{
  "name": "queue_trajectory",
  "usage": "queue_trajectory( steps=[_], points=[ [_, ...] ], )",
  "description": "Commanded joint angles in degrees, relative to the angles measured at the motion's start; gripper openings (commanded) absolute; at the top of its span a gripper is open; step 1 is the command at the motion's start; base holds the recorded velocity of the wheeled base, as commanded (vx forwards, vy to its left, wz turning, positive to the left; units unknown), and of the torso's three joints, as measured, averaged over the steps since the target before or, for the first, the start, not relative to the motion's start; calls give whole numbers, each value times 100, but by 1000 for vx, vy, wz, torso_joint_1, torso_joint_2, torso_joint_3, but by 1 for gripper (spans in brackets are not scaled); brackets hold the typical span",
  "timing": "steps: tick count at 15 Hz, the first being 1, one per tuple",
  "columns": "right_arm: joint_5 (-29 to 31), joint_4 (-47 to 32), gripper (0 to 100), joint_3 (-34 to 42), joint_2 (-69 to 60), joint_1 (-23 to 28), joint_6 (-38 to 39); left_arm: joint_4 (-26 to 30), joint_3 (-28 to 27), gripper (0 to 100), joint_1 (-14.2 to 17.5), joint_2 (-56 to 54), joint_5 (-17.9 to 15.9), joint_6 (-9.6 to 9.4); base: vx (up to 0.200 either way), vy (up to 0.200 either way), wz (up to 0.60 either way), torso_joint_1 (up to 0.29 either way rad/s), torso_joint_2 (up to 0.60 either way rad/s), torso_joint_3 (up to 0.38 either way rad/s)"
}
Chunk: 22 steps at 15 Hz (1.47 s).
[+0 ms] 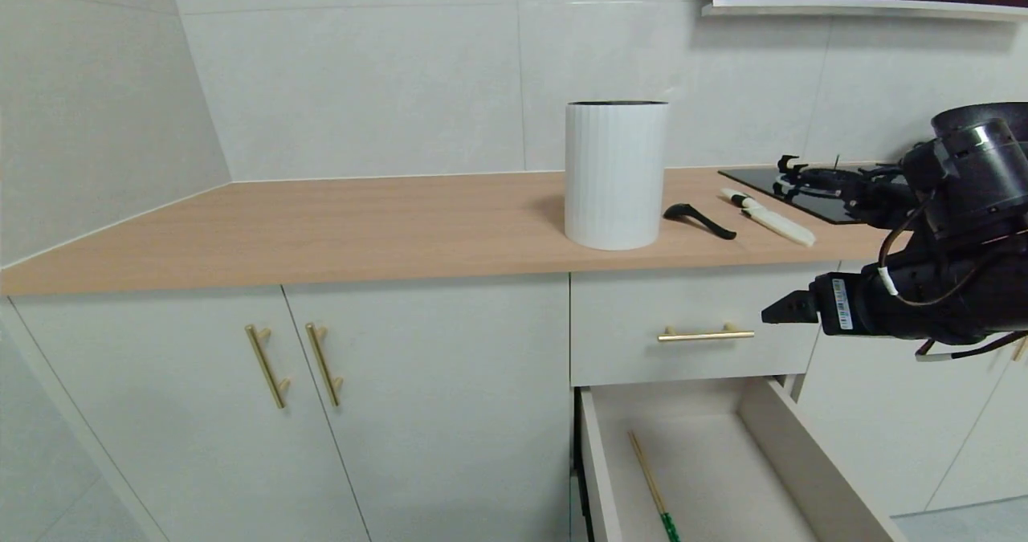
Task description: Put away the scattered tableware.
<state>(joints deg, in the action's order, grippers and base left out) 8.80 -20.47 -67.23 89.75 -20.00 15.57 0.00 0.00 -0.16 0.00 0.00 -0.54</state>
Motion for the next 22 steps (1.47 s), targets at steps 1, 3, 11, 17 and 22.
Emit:
queue_trajectory(
  steps=[1, 3, 11, 17, 22],
  points=[
    [-1, -10, 100, 8, 43, -12, -1, 0, 0, 100, 7, 0, 0, 1, 0, 0, 0, 168, -510, -286],
    [-1, -1, 100, 35, 60, -21, -10, 0, 0, 100, -2, 0, 0, 1, 0, 0, 0, 173, -474, -290],
    [-1, 17, 100, 87, 140, -30, -115, 0, 0, 100, -2, 0, 0, 1, 0, 0, 0, 191, -480, -279],
    [-449, 1985, 100, -422, 1141, 823, -898, 0, 0, 100, 7, 0, 0, 1, 0, 0, 0, 62, -137, -79],
    [-1803, 2064, 100, -1846, 2636, 1359, -1653, 0, 0, 100, 7, 0, 0, 1, 0, 0, 0, 0, 0, 0]
  ],
)
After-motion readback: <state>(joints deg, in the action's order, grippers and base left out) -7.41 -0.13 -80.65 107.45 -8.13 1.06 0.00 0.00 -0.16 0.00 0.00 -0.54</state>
